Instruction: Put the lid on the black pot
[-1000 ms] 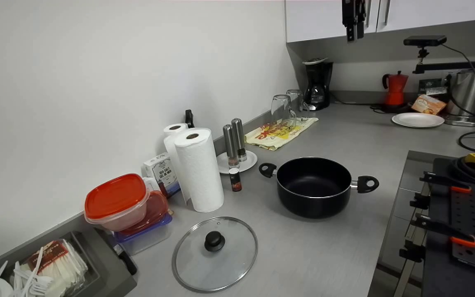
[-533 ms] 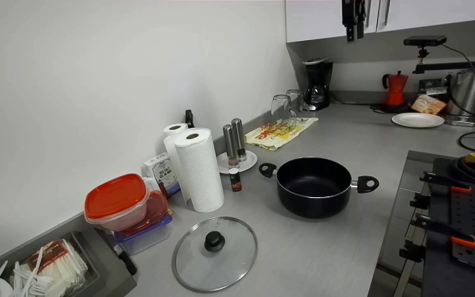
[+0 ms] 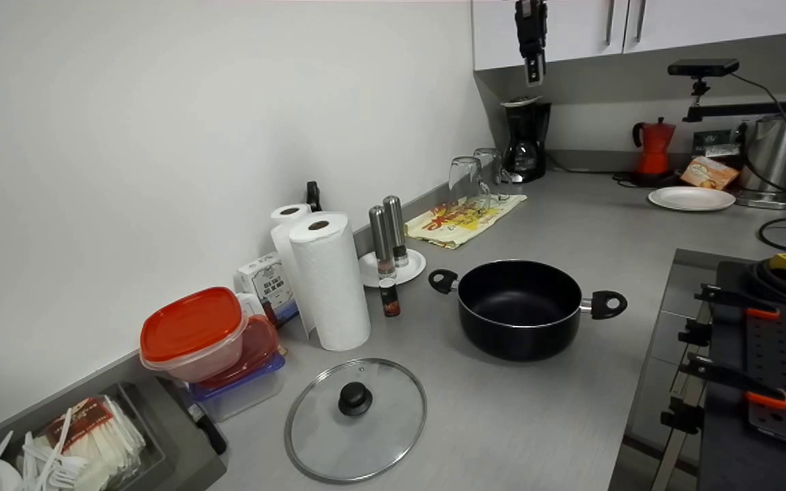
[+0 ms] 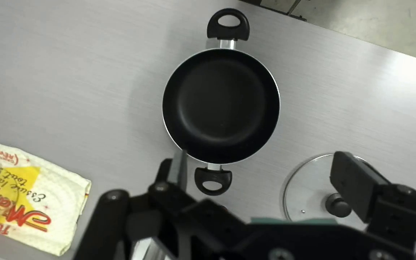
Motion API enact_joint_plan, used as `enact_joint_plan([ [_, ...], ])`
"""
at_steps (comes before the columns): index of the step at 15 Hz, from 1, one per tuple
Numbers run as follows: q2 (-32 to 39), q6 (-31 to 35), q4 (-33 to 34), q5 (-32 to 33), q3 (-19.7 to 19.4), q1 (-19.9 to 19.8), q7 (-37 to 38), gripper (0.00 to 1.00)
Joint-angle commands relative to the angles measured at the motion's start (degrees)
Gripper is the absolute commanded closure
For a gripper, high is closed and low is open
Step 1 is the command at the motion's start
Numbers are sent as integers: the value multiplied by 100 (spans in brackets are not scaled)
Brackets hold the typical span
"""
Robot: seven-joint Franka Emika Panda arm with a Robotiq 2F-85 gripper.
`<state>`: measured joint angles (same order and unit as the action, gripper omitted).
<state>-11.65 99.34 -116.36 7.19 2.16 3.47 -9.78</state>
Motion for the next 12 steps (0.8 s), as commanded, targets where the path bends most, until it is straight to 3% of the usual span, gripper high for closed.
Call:
enact_joint_plan([
  [1,780,-141,860,122,174,138,-238,0],
  [12,3060,53,3520,469,609,533,-599,0],
])
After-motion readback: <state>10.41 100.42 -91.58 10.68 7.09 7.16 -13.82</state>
